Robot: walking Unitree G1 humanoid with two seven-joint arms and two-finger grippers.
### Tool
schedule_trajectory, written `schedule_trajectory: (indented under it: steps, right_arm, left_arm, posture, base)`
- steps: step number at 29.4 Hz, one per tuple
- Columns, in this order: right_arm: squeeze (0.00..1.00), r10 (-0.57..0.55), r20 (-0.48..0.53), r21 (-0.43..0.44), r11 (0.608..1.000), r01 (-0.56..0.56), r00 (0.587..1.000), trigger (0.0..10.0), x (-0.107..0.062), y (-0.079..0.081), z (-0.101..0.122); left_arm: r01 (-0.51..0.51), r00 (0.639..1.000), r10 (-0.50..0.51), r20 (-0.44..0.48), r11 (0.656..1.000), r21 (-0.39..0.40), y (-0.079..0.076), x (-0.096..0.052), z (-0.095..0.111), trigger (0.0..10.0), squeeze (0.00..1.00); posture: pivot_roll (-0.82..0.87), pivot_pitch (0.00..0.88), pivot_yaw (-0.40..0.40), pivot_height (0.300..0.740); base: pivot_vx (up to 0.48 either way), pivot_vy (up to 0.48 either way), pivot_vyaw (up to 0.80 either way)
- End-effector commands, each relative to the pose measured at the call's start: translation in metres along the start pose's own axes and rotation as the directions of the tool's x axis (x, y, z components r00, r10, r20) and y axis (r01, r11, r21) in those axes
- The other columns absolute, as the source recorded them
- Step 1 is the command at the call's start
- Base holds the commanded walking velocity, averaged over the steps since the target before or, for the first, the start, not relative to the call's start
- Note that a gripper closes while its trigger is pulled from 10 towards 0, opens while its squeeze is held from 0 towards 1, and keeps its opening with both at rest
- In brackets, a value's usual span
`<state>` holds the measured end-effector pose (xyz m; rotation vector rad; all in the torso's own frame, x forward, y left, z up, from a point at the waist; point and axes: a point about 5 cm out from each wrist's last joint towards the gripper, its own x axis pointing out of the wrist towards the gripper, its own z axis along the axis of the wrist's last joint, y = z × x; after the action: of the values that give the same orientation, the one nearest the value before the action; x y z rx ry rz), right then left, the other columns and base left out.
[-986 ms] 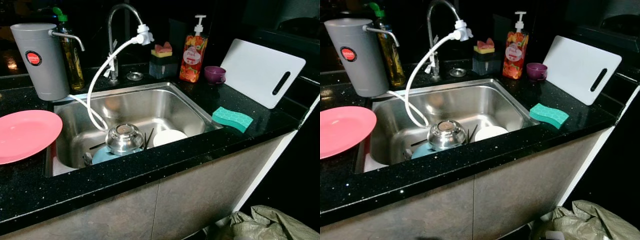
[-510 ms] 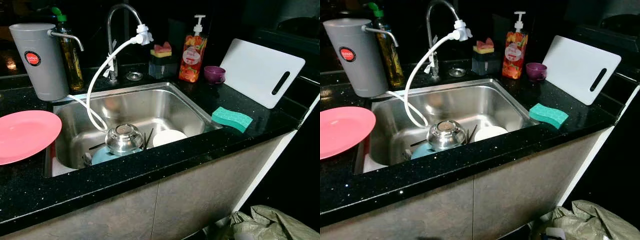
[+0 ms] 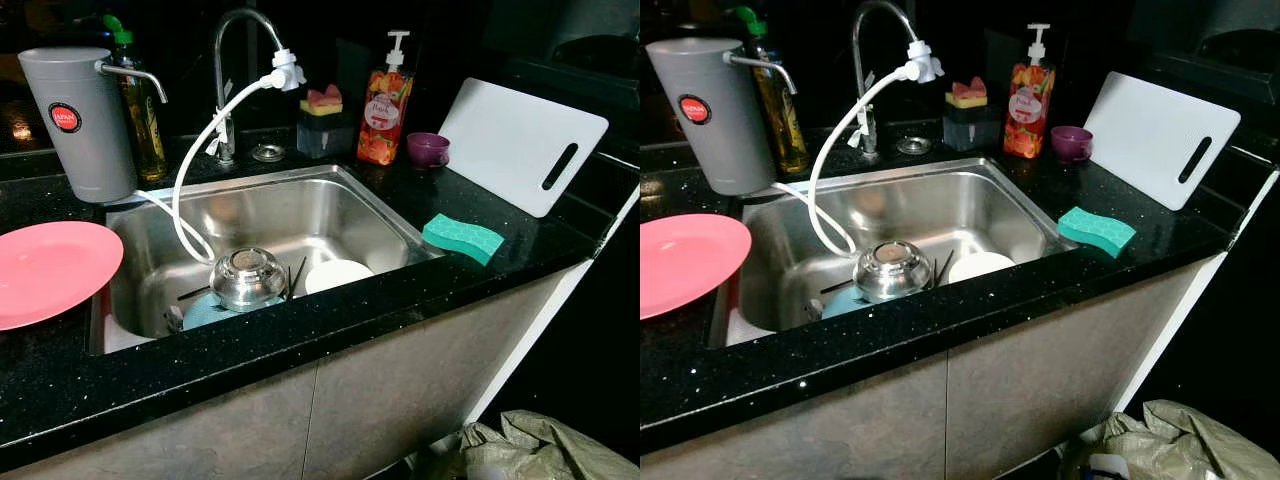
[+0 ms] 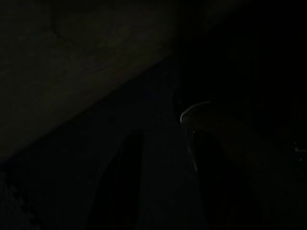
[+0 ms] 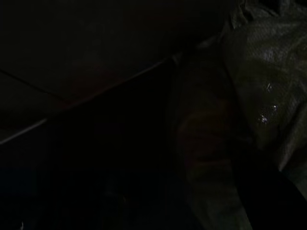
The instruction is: Kitchen organization
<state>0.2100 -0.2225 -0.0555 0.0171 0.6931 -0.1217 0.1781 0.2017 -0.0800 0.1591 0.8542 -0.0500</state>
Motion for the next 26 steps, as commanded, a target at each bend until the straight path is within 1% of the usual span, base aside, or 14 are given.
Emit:
schedule_trajectory:
  steps: [1, 7, 15, 19, 21, 23, 26]
  right_arm:
    - [0.0, -0.006, 0.003, 0.015, 1.0, 0.006, 1.0, 10.0, -0.001, 0.002, -0.003]
    - [0.0, -0.001, 0.009, 0.012, 1.0, 0.001, 1.0, 10.0, -0.001, 0.005, -0.002]
    - [0.0, 0.005, 0.01, 0.006, 1.0, -0.005, 1.0, 10.0, -0.001, 0.006, -0.003]
    - [0.0, -0.01, -0.021, 0.006, 1.0, 0.01, 1.0, 10.0, -0.004, 0.003, -0.011]
    - [0.0, -0.033, -0.048, 0.008, 0.999, 0.034, 0.998, 10.0, -0.006, -0.002, -0.018]
    - [0.0, -0.055, -0.056, 0.019, 0.998, 0.056, 0.997, 10.0, -0.007, -0.006, -0.019]
    - [0.0, -0.059, -0.048, 0.02, 0.998, 0.06, 0.997, 10.0, -0.006, -0.007, -0.016]
  left_arm:
    - [0.018, 1.0, -0.018, -0.022, 1.0, 0.011, -0.005, -0.001, -0.005, 10.0, 0.0]
    - [0.025, 1.0, -0.024, -0.012, 0.999, 0.02, -0.008, 0.0, -0.002, 10.0, 0.0]
    - [0.026, 1.0, -0.026, -0.01, 0.999, 0.024, -0.007, 0.001, -0.001, 10.0, 0.0]
    - [0.022, 1.0, -0.021, -0.023, 0.999, 0.027, -0.005, 0.0, -0.004, 10.0, 0.0]
    - [0.019, 0.999, -0.018, -0.031, 0.999, 0.027, -0.005, -0.001, -0.007, 10.0, 0.0]
    - [0.02, 0.999, -0.019, -0.035, 0.999, 0.027, -0.006, -0.002, -0.009, 10.0, 0.0]
    - [0.021, 0.999, -0.02, -0.041, 0.999, 0.028, -0.008, -0.002, -0.011, 10.0, 0.0]
  posture:
    - [0.0, 0.11, -0.045, 0.74]
    - [0.0, 0.104, -0.045, 0.74]
    - [-0.01, 0.103, -0.039, 0.74]
    - [-0.01, 0.103, -0.04, 0.74]
    - [-0.01, 0.102, -0.042, 0.74]
    - [-0.01, 0.102, -0.042, 0.74]
    - [-0.01, 0.1, -0.04, 0.74]
  base:
    - [0.0, 0.0, 0.0]
    - [0.0, 0.0, 0.0]
    - [0.0, 0.0, 0.0]
    - [0.0, 0.0, 0.0]
    - [0.0, 0.0, 0.0]
    - [0.0, 0.0, 0.0]
    - [0.0, 0.0, 0.0]
